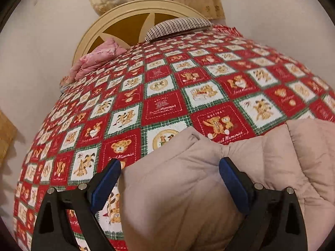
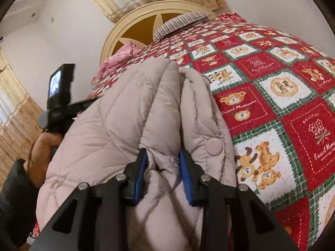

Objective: Fold large clothes

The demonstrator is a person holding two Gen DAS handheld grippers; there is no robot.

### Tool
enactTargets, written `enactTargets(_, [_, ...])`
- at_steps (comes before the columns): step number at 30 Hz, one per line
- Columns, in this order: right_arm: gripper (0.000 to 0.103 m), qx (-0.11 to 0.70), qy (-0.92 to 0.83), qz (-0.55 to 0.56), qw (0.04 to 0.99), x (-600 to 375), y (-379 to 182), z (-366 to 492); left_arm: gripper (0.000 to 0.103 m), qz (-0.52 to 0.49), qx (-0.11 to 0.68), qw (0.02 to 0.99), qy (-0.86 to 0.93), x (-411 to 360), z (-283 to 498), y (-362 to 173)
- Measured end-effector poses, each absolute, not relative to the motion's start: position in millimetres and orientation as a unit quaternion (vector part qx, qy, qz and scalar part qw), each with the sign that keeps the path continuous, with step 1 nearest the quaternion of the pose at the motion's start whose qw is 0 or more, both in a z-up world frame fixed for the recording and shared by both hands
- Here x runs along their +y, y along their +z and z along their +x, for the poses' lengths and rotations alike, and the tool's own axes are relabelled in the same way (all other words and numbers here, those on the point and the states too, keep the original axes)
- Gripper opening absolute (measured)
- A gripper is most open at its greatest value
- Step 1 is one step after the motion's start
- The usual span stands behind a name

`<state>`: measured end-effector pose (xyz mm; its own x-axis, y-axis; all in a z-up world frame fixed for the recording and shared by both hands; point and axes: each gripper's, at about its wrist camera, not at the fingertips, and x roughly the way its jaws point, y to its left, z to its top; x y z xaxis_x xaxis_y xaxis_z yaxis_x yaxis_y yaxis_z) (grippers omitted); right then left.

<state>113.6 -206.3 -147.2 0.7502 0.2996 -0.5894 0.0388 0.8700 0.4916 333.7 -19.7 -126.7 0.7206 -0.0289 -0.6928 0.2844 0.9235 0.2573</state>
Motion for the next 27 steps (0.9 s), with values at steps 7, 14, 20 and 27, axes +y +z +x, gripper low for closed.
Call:
enactTargets(7, [0.032, 0.342, 0.070, 0.255, 0.902, -210.0, -148.8, 114.7, 0.096, 0.196, 0.344, 0.916, -0.068, -37.5, 333.4, -142.6])
enactTargets(14, [0.032, 0.340, 0.068, 0.253, 0.903, -210.1, -149.2, 115.4, 0.096, 0.198, 0.340, 0.917, -0.067, -36.3, 333.9, -141.9])
enactTargets(20, [0.032, 0.338, 0.077, 0.267, 0.899, -213.4, -150.6, 114.9, 0.096, 0.194, 0.382, 0.899, -0.096, -22.6, 318.0, -108.6])
enactTargets(27, [0.032, 0.335, 0.076, 0.265, 0.901, -212.9, -149.3, 114.8, 0.096, 0.133, 0.346, 0.914, -0.166, -7.3, 218.9, -43.8])
